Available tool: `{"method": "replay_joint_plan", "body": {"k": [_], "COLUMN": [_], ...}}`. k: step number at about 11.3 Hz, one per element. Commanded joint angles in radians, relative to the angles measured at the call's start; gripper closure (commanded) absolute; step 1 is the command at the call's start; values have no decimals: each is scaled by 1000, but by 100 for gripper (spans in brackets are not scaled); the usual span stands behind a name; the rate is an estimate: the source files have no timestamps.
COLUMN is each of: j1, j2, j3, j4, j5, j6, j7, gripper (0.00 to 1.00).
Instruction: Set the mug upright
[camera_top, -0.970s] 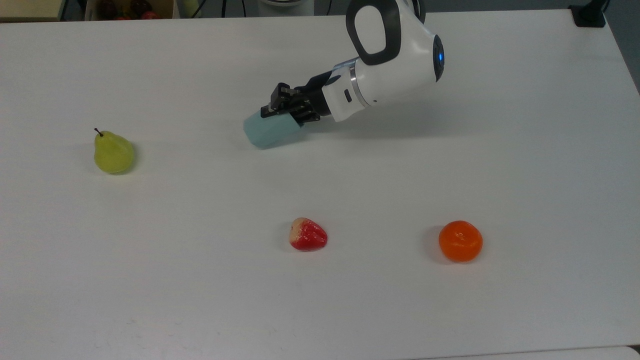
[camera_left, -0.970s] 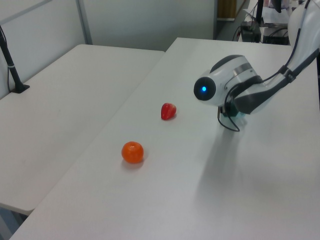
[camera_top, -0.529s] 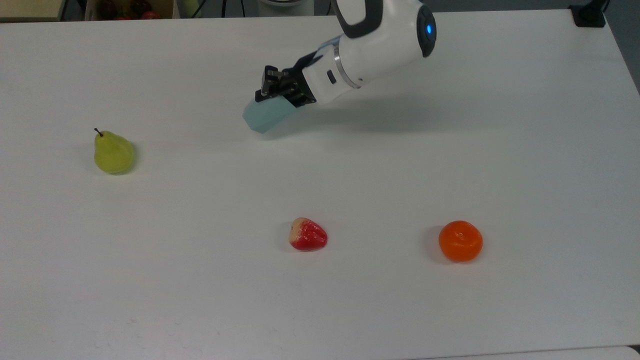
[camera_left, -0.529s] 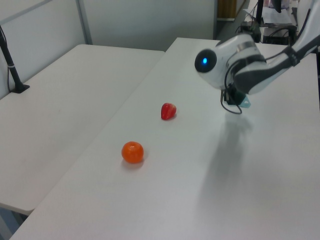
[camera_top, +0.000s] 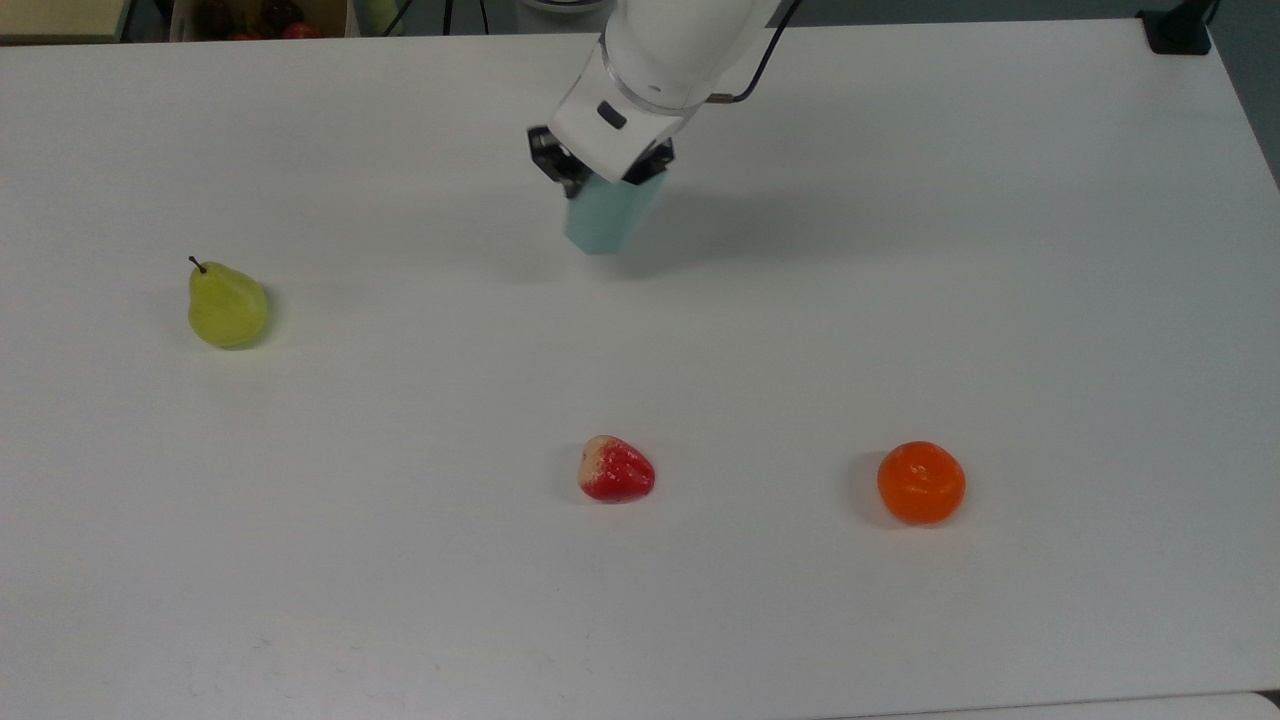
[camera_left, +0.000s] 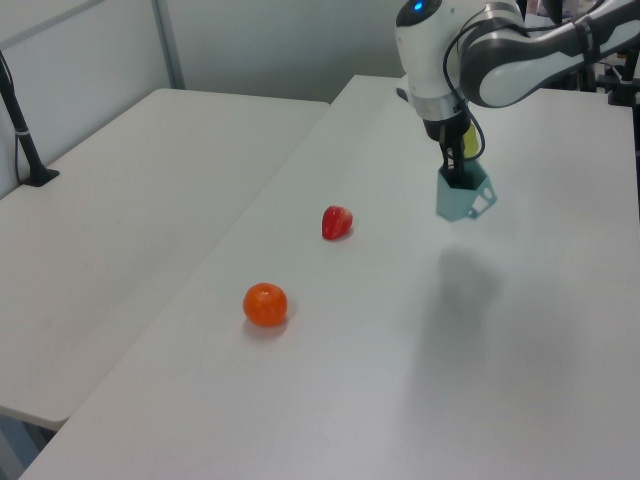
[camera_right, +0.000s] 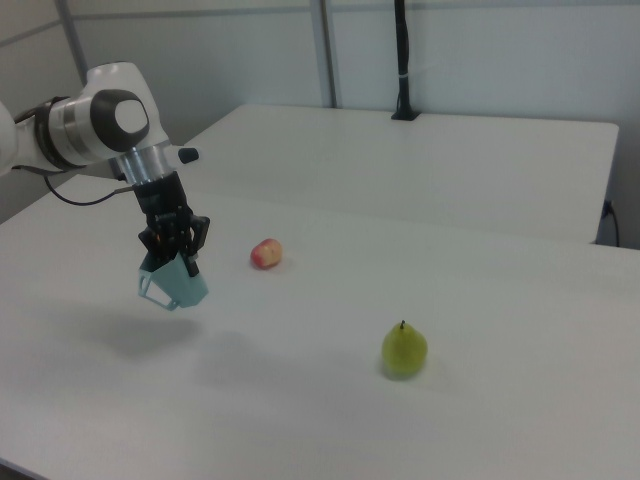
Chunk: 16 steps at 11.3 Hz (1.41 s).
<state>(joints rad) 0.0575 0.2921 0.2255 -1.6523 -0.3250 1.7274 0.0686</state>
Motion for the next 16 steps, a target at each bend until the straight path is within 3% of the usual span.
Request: {"method": "replay_joint_plan", "body": {"k": [1,3,6,7,8,9,10,12,14,16], "j1": [-4,-5,-4,-5,-7,-7,-7,-10,-60,-62], "j2": [28,79,110,110,105,101,93,53,-48,-138], "j3": [-2,-2,-2,-2,-3,-3,-3,-8,-12,-82], "j4": [-41,-38,-38,-35,-31,-23,-6,15,16,16], "j5": [150,220,225,225,224,222,219,210,231,320], "j6": [154,234,235,228,207,172,147,107,72,48], "j7": [-206,-336,-383,-377,-369,-360,-324,-290,-289,-245], "gripper": [100,100,97,84,43,13,0,0,0,0]}}
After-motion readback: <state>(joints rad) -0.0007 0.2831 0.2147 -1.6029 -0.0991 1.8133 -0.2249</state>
